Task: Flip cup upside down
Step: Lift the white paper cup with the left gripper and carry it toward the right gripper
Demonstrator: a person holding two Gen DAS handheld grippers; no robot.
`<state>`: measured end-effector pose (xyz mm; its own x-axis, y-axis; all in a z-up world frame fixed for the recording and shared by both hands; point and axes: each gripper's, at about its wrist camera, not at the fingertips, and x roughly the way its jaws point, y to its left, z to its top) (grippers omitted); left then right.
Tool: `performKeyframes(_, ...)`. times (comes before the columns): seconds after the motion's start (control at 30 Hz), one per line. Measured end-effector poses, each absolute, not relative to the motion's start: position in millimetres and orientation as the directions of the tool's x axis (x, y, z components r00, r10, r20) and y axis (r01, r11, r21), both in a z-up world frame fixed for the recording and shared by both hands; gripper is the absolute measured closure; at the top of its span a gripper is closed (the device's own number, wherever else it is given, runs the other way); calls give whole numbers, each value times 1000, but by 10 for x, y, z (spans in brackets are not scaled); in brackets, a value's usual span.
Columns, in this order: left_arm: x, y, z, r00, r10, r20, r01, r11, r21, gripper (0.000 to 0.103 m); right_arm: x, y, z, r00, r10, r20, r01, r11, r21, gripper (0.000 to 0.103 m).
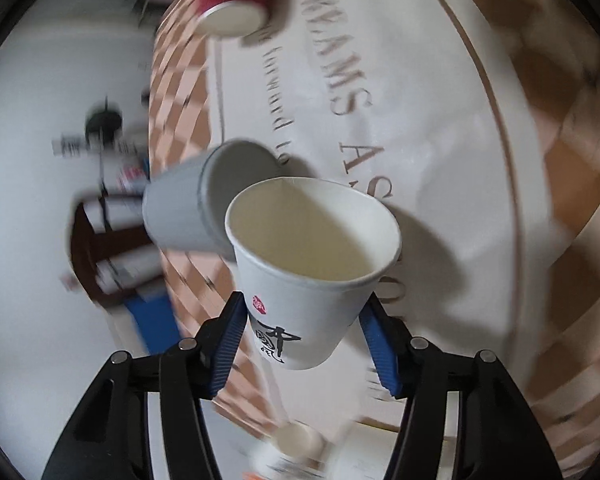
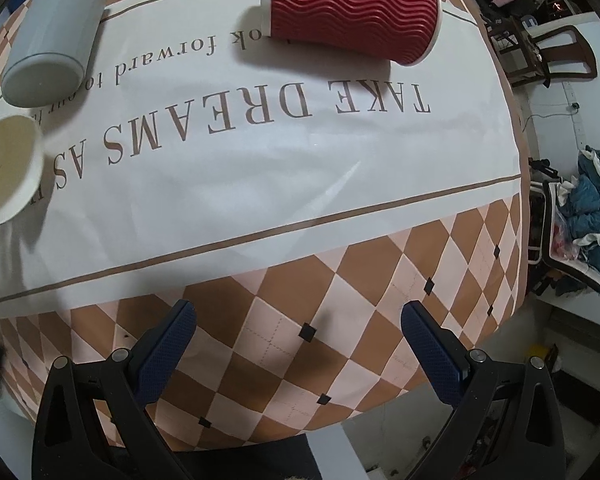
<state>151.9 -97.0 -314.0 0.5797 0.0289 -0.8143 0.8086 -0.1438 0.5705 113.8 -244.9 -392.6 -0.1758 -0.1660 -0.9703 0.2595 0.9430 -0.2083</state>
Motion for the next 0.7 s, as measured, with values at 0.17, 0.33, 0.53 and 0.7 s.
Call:
performKeyframes(0.17, 1716, -1016, -2786, 285, 87, -955, 895, 333, 297, 48, 1119, -2564, -3934, -158, -155, -975, 254, 948, -192, 0)
performKeyframes(0.33, 1791, -980, -2735, -4, -8, -1000, 669, 743, -9, 48, 1100, -2737, -3974, -143, -131, -981, 221, 962, -160, 0)
performKeyframes(0.53, 1663, -890, -2956, -183, -224, -957, 223, 939, -262, 48, 1023, -2992, -4057, -135, -117, -984, 157, 978, -138, 0)
performKeyframes(0.7, 1509, -948, -3246, -214, -313, -925, -2, 947, -320, 48, 937, -3263, -4135, -139, -97, -986, 141, 983, -117, 0)
